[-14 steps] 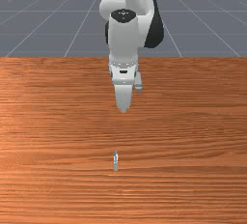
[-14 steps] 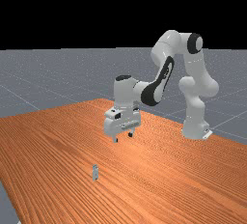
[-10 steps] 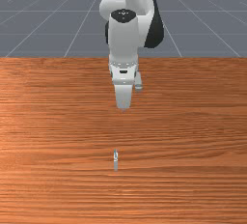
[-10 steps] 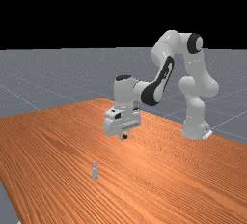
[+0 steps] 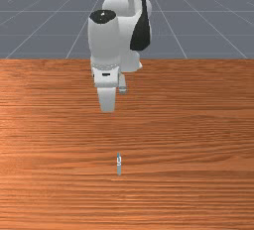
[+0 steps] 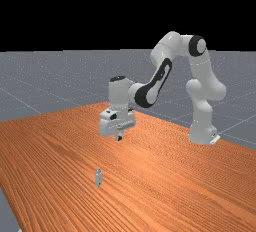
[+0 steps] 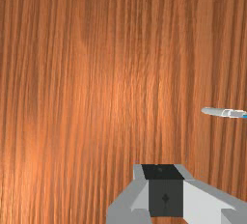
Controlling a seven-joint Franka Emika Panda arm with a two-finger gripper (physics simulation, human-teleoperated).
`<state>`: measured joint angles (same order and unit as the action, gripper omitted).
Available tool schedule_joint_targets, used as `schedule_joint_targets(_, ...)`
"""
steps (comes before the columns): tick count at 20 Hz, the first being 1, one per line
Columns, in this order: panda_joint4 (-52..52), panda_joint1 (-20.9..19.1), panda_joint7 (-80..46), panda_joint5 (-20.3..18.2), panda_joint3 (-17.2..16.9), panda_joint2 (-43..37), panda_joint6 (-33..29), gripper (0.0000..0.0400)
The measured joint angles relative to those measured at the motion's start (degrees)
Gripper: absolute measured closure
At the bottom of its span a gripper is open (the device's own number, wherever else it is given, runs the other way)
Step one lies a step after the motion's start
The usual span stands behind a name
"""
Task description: Rotate the USB body for 90 degree with plug right ward
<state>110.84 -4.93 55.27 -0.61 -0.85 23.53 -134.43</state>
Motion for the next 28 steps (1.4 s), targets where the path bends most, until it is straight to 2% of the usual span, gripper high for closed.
schedule_joint_targets(1,-0.5,-1.1,1.9,-0.2,-0.3,0.3,0.2,0.0400)
schedule_joint_targets(2,-3.2,-1.6,0.5,-0.1,-1.2,1.6,3.9,0.0400)
schedule_joint_targets(5,-3.4,-3.4,2.2,-0.4,-1.8,2.0,3.0,0.0400)
schedule_joint_targets(6,-9.3,-3.3,1.8,0.0,-2.0,5.2,8.6,0.0400)
schedule_joint_targets(8,-15.9,-3.2,1.4,-0.1,-1.9,9.2,11.3,0.0400)
schedule_joint_targets(9,-21.8,-3.1,1.2,-0.1,-1.8,12.5,14.8,0.0400)
schedule_joint_targets(10,-33.7,-3.0,0.9,0.0,-1.8,18.9,22.1,0.0400)
schedule_joint_targets(11,-32.8,-3.0,0.7,-0.2,-1.7,18.8,19.1,0.0400)
schedule_joint_targets(12,-36.8,-2.9,0.6,-0.2,-1.6,21.1,20.7,0.0400)
schedule_joint_targets(13,-48.7,-3.0,0.4,-0.2,-1.5,27.5,26.9,0.0400)
schedule_joint_targets(14,-38.2,-2.9,0.6,-0.5,-1.4,22.4,18.6,0.0400)
schedule_joint_targets(15,-54.9,-3.0,0.1,-0.3,-1.4,31.2,28.5,0.0400)
schedule_joint_targets(16,-51.7,-2.9,0.1,-0.4,-1.4,29.9,26.2,0.0400)
schedule_joint_targets(17,-53.7,-2.9,0.1,-0.3,-1.4,31.4,27.3,0.0400)
schedule_joint_targets(18,-60.7,-2.9,0.0,-0.2,-1.4,35.7,30.8,0.0400)
schedule_joint_targets(19,-48.5,-2.9,0.2,-0.5,-1.3,30.2,21.9,0.0400)
schedule_joint_targets(22,-50.2,-2.9,0.1,-0.5,-1.3,34.6,19.9,0.0400)
schedule_joint_targets(23,-57.2,-2.9,-0.1,-0.3,-1.4,39.7,23.4,0.0400)
schedule_joint_targets(24,-58.5,-2.9,-0.1,-0.3,-1.4,41.2,23.5,0.0400)
schedule_joint_targets(28,-58.1,-2.9,-0.1,-0.3,-1.3,43.6,20.9,0.0400)
